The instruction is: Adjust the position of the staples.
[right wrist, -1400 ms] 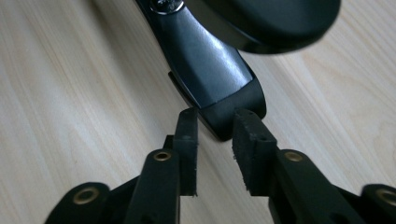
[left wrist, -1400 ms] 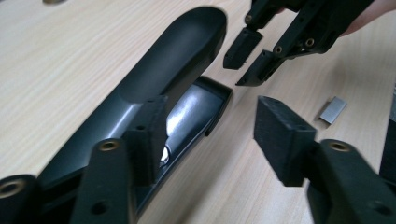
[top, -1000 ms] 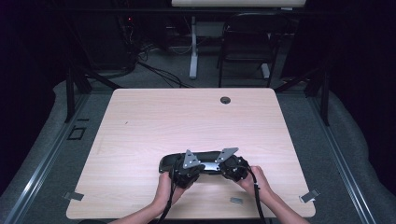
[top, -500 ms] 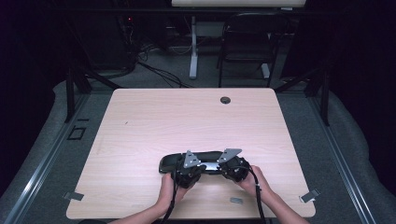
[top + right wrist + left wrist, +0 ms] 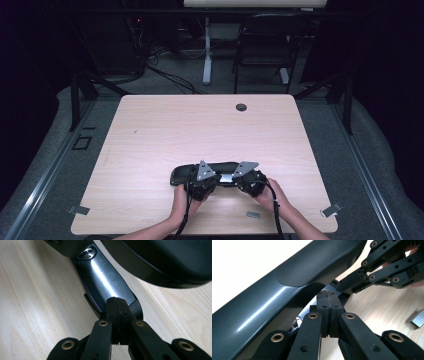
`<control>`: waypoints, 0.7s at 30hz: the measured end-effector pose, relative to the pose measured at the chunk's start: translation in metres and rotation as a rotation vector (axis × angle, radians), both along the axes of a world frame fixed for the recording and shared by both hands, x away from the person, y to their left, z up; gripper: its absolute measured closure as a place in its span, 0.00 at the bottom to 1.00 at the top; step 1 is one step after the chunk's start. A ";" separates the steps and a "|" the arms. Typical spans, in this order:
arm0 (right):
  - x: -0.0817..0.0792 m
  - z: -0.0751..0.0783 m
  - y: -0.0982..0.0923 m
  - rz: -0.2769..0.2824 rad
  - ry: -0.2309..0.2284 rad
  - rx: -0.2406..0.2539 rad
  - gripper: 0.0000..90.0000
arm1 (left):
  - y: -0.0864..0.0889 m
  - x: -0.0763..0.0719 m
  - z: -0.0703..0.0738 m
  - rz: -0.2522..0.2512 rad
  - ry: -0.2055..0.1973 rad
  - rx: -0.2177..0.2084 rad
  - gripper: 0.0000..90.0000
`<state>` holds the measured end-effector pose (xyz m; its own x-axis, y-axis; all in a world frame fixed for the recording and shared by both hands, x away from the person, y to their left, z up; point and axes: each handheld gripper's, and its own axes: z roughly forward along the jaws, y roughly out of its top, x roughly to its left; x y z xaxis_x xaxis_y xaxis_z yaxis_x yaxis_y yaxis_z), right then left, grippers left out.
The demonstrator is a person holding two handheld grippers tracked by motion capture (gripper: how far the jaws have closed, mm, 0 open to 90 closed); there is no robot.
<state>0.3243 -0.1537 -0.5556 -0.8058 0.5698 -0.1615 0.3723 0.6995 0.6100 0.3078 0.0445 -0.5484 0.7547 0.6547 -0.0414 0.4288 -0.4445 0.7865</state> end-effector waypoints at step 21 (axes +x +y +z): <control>0.001 -0.002 -0.004 -0.048 0.029 0.060 1.00 | -0.011 0.004 -0.007 0.007 -0.034 0.006 1.00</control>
<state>0.3257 -0.1576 -0.5575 -0.7809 0.6161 -0.1033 0.4229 0.6430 0.6385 0.3119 0.0338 -0.5558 0.7514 0.6598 -0.0113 0.4044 -0.4469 0.7980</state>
